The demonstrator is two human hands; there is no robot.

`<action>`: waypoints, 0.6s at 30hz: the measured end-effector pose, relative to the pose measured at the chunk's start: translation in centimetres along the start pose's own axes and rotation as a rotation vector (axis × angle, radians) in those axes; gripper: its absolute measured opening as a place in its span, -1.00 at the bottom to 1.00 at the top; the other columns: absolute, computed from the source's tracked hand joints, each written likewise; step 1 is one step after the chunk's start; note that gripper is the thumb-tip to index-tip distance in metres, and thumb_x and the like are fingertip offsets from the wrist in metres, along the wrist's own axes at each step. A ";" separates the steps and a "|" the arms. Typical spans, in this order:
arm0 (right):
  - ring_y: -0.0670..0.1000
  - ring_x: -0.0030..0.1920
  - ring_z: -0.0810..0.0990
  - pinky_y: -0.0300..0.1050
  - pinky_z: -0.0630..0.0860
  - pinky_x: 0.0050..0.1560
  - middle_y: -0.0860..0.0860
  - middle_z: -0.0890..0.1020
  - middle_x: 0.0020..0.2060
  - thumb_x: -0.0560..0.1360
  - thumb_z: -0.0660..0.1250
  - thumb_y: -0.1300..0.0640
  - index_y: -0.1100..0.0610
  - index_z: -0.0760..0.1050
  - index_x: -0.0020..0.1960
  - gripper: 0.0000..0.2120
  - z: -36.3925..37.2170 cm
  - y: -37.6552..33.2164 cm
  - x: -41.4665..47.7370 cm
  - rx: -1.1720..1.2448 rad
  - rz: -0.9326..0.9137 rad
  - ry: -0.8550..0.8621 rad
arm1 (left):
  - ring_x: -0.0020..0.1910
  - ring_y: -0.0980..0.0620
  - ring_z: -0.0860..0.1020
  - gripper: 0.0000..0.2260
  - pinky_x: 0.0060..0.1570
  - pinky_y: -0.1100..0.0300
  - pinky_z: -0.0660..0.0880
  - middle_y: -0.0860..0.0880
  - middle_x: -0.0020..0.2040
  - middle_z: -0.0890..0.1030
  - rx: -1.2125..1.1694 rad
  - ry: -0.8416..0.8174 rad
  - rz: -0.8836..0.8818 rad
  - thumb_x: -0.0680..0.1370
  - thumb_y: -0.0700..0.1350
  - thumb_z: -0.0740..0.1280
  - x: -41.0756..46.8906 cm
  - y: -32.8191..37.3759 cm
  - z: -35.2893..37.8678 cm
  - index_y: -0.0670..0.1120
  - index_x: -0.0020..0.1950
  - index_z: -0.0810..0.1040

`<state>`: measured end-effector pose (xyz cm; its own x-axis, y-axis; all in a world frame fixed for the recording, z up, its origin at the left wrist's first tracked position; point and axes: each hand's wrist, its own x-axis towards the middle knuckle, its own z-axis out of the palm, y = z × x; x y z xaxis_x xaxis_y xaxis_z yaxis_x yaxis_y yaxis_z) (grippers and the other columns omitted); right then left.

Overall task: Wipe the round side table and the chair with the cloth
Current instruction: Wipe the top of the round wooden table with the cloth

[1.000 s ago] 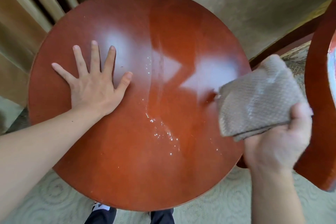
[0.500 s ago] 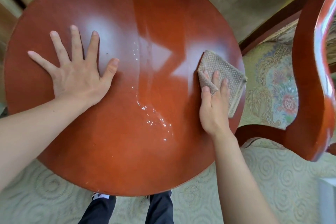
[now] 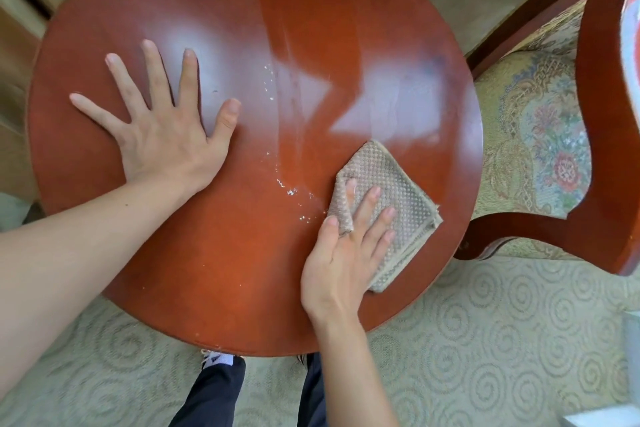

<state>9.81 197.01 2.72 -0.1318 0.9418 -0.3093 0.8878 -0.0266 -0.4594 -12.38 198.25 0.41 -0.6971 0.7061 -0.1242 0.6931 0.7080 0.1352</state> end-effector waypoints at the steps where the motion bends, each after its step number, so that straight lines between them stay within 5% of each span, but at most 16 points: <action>1: -0.02 0.55 -0.45 0.00 -0.44 0.51 -0.12 -0.32 0.58 0.53 -0.28 -0.10 -0.22 -0.27 0.57 -0.40 0.6 -0.7 -0.8 0.006 0.011 -0.012 | 0.60 -0.36 -0.13 -0.23 0.31 -0.65 -0.17 -0.15 0.67 -0.06 -0.003 0.000 0.001 0.54 0.45 -0.31 0.0 0.0 0.0 0.08 0.64 -0.01; 10: -0.12 0.41 -0.66 -0.02 -0.60 0.40 -0.20 -0.50 0.48 0.56 -0.20 -0.07 -0.30 -0.44 0.44 -0.43 4.8 -7.8 -1.4 0.201 0.119 -0.138 | 0.60 -0.37 -0.11 -0.26 0.34 -0.63 -0.15 -0.17 0.66 -0.02 -0.024 -0.025 0.017 0.57 0.38 -0.36 -0.1 0.1 -0.3 0.04 0.65 0.01; 18: -0.04 0.49 -0.56 -0.03 -0.64 0.35 -0.10 -0.37 0.57 0.56 -0.17 -0.11 -0.12 -0.26 0.59 -0.38 4.5 -13.5 7.5 0.308 -0.025 -0.283 | 0.60 -0.35 -0.10 -0.26 0.37 -0.59 -0.14 -0.14 0.67 -0.03 -0.017 -0.068 0.020 0.56 0.33 -0.45 -0.1 0.0 -0.7 0.06 0.65 0.01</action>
<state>-5.20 202.91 2.85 -0.3060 0.8154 -0.4915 0.7148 -0.1442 -0.6843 -12.45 198.14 1.07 -0.6688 0.7192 -0.1882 0.7030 0.6942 0.1546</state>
